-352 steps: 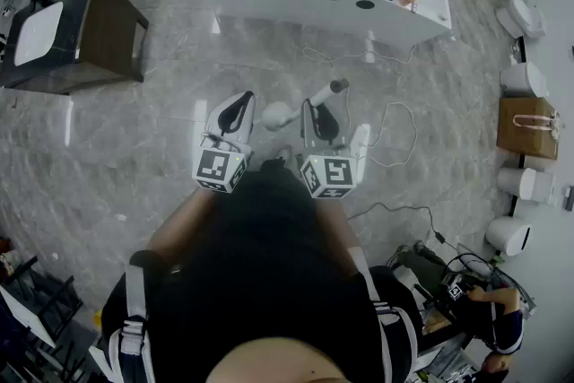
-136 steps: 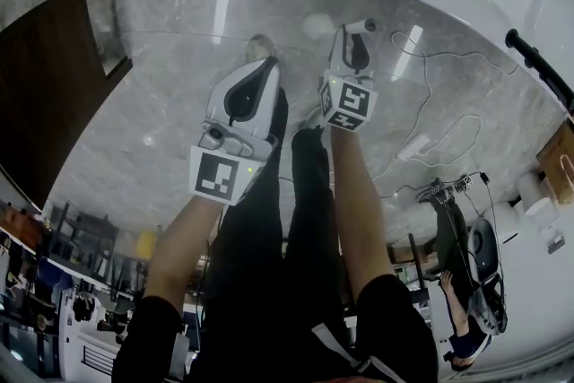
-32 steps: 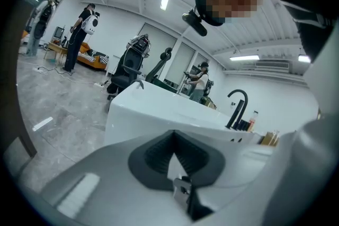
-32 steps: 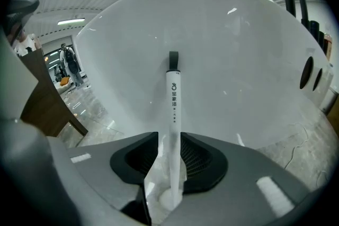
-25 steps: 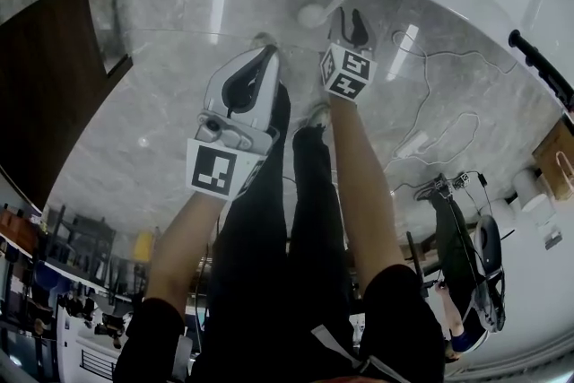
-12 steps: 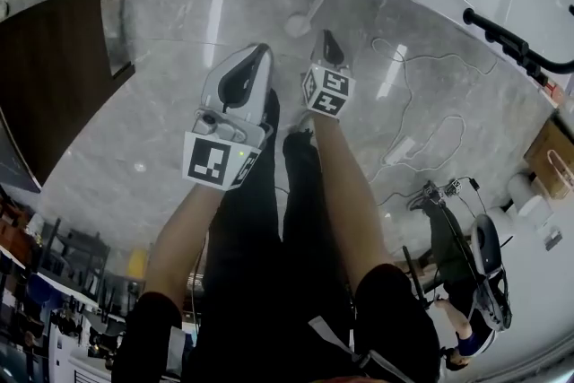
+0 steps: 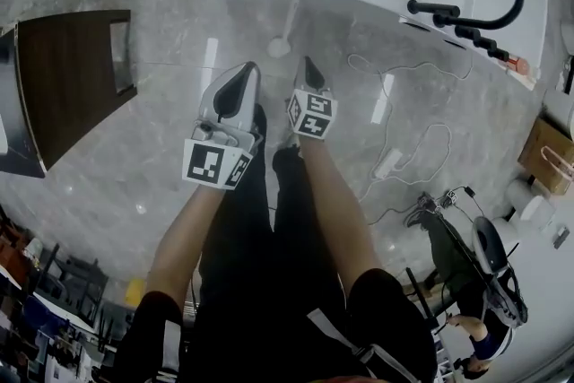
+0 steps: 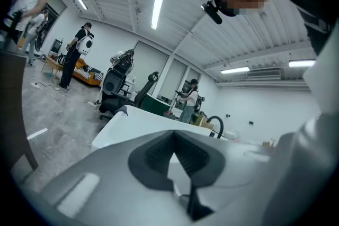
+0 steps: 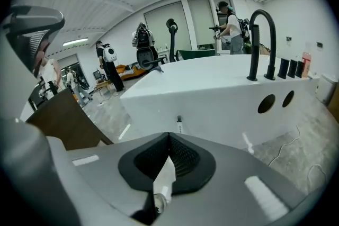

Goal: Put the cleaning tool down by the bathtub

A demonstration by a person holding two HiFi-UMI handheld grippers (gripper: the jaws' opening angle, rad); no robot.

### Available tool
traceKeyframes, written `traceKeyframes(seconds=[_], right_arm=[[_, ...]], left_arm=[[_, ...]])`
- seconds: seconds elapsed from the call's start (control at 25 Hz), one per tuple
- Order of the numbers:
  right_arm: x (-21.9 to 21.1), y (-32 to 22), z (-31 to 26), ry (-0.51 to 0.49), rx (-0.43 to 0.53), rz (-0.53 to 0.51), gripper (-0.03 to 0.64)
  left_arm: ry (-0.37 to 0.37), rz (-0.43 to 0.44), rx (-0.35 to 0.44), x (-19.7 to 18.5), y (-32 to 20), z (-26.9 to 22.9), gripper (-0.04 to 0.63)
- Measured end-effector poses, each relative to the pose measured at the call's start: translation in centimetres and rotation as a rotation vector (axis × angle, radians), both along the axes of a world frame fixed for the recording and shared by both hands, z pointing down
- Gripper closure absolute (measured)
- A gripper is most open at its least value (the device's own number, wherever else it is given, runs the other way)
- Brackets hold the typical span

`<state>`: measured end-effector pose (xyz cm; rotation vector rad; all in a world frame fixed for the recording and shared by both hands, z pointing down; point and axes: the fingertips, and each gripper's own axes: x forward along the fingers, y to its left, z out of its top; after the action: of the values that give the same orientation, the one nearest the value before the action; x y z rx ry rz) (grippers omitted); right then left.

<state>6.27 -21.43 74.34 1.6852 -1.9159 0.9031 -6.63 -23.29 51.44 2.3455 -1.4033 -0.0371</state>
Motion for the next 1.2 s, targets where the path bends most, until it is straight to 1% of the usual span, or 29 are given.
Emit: traceKeyframes(seconds=[0.2,0.28,0.44,0.6,0.72,0.8,0.96,1.04,1.2], right_arm=[[1.7,3.5,-6.1,0.0,0.034,-0.034,0.617],[2.2,4.7,-8.9,-0.003,0.058,-0.053,0.617],[3.0,7.1,-15.6,-0.024,0.121,-0.072,0.617],[4.5,9.6,-22.6,-0.06,0.191,-0.07,0.617],[5.7,10.6,-27.6,-0.067,0.249,-0.081,0.617],[6.7,11.6,-30.4,-0.069,0.279,-0.084,0.617],[8.3,13.7,-35.5,-0.079,0.334,-0.091,0.617],[8.7,15.0,-38.0,-0.068,0.36,-0.1,0.617],[8.9,17.5,-42.7,-0.072,0.418,-0.107,0.617]], left_arm=[[0.015,-0.038,0.001,1.4,2.8,-3.9,0.588],[0.024,-0.061,0.013,1.8,3.6,-6.0,0.588],[0.023,-0.089,0.058,2.6,5.9,-10.1,0.588],[0.017,-0.105,0.083,3.4,8.4,-13.9,0.588],[0.027,-0.119,0.096,4.2,10.2,-16.7,0.588],[0.028,-0.116,0.099,5.0,11.7,-17.9,0.588],[0.021,-0.082,0.121,6.9,15.1,-20.7,0.588],[0.027,-0.064,0.133,7.5,16.7,-22.1,0.588],[0.011,-0.039,0.151,8.2,19.6,-24.4,0.588]])
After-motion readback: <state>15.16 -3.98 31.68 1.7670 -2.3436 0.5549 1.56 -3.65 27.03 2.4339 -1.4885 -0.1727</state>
